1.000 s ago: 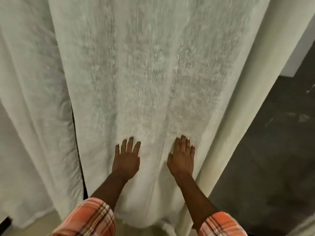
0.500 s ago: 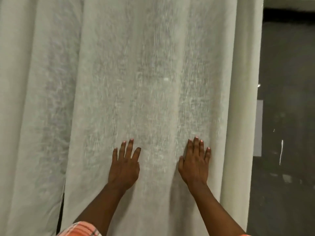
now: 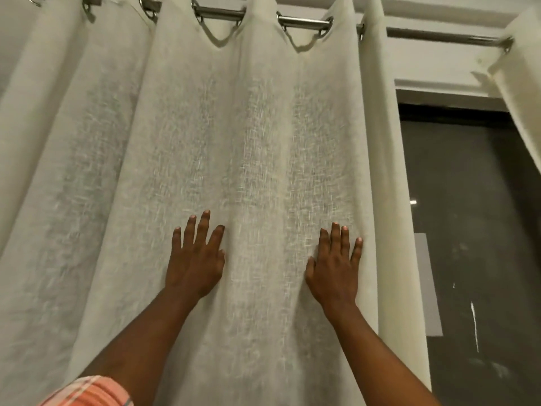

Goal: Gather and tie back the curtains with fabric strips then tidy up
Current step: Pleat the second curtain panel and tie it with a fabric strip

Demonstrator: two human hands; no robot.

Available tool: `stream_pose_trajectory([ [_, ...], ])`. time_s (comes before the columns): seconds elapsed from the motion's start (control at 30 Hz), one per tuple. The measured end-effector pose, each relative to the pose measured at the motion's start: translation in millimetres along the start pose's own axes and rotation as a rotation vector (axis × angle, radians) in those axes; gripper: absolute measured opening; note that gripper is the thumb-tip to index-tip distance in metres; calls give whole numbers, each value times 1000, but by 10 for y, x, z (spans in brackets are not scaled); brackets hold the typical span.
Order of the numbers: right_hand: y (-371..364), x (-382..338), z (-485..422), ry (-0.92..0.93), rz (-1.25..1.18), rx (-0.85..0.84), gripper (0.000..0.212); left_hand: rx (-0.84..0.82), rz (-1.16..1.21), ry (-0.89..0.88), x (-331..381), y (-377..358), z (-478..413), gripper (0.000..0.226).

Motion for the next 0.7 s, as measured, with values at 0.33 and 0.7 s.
stream_pose_trajectory([
  [0.33, 206, 279, -572, -184, -59, 160, 54, 11, 137, 155, -57, 119, -399, 56],
  [0.7, 471, 588, -1107, -468, -199, 295, 70, 140, 315, 310, -103, 394, -802, 73],
])
Point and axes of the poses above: each hand's wrist, its own z-axis away from the middle knuckle, its own y-axis out of the back of the hand, x = y × z, the point moved 8 cm from there along -z, towards the middle knuckle, and after that the axes turned 8 degrees about x, right-handed, at the moved point
